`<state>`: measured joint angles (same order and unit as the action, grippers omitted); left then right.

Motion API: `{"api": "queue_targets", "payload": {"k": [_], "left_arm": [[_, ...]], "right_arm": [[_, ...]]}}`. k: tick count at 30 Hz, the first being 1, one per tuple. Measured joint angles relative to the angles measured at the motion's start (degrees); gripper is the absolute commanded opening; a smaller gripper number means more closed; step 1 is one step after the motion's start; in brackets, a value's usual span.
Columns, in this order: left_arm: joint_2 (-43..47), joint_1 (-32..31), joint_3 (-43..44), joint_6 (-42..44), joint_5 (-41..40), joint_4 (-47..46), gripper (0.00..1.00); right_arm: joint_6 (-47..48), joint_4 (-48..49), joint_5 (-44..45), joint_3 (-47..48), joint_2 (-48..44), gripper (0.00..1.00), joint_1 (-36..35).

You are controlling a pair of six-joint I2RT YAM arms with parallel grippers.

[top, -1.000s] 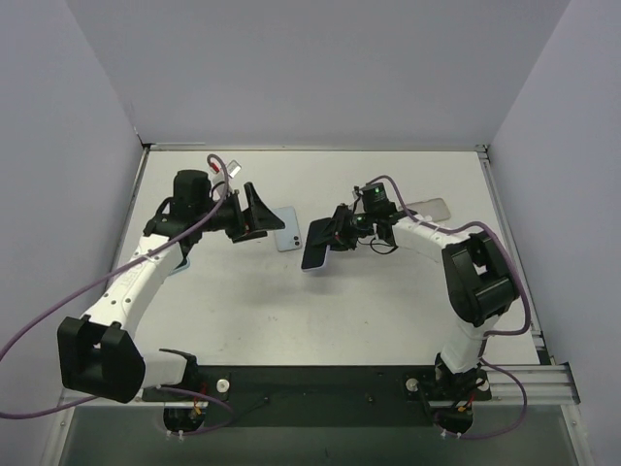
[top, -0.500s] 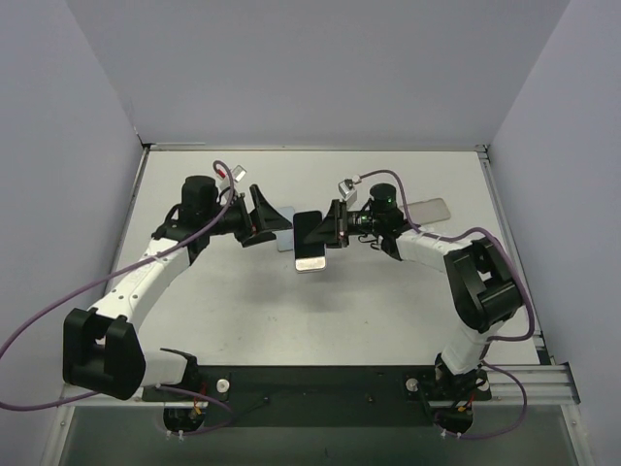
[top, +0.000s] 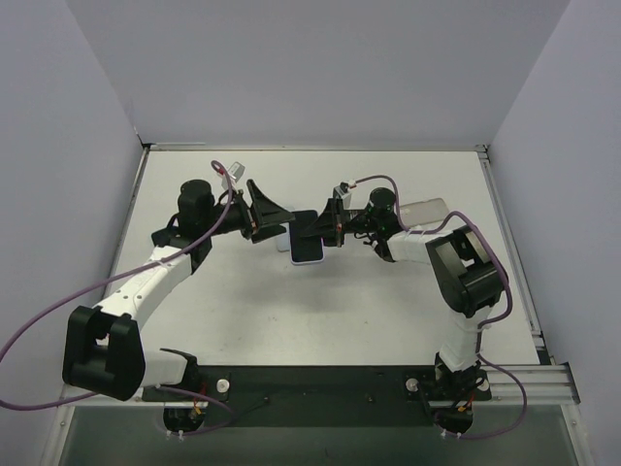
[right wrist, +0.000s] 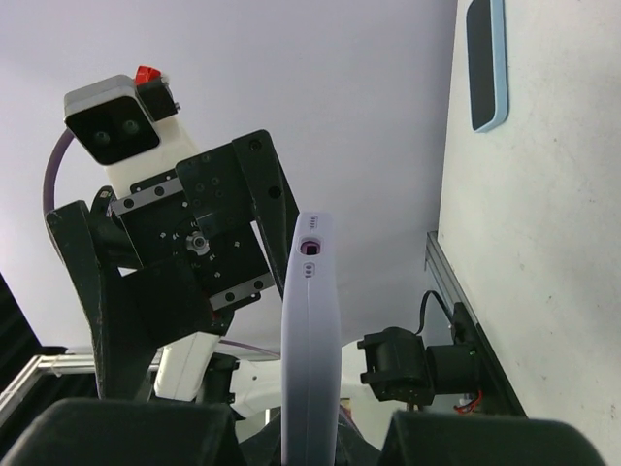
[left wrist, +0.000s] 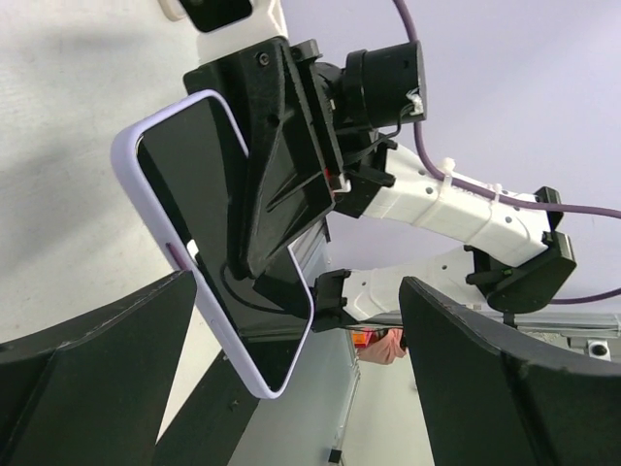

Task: Take the phone out of the phone case
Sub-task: Pick up the phone at the center of the board.

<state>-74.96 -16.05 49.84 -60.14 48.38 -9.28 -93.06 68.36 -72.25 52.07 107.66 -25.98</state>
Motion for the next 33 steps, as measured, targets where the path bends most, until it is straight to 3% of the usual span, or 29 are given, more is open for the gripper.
{"api": "queue_targets", "payload": {"k": [11,21,27,30,33], "left_arm": [[-3.5,0.0,-0.8,-3.4,1.2,-3.7,0.83],[-3.6,-0.2,-1.4,-4.5,1.2,-3.0,0.82],[-1.3,-0.6,-7.1,-8.5,1.1,-4.8,0.82],[-0.6,-0.7,-8.1,-9.4,1.1,-4.8,0.82],[-0.1,-0.7,-8.2,-9.9,1.1,-5.2,0.82]], "right_arm": [[-1.4,1.4,-1.0,0.0,0.0,0.0,-0.1],[-1.4,1.7,-1.5,0.0,-0.2,0.0,0.1],[-1.2,1.7,-1.0,0.0,-0.3,0.0,0.8],[4.9,0.4,0.5,0.0,-2.1,0.0,1.2],[22.1,-18.2,4.0,1.9,-8.8,0.0,1.2]]}}
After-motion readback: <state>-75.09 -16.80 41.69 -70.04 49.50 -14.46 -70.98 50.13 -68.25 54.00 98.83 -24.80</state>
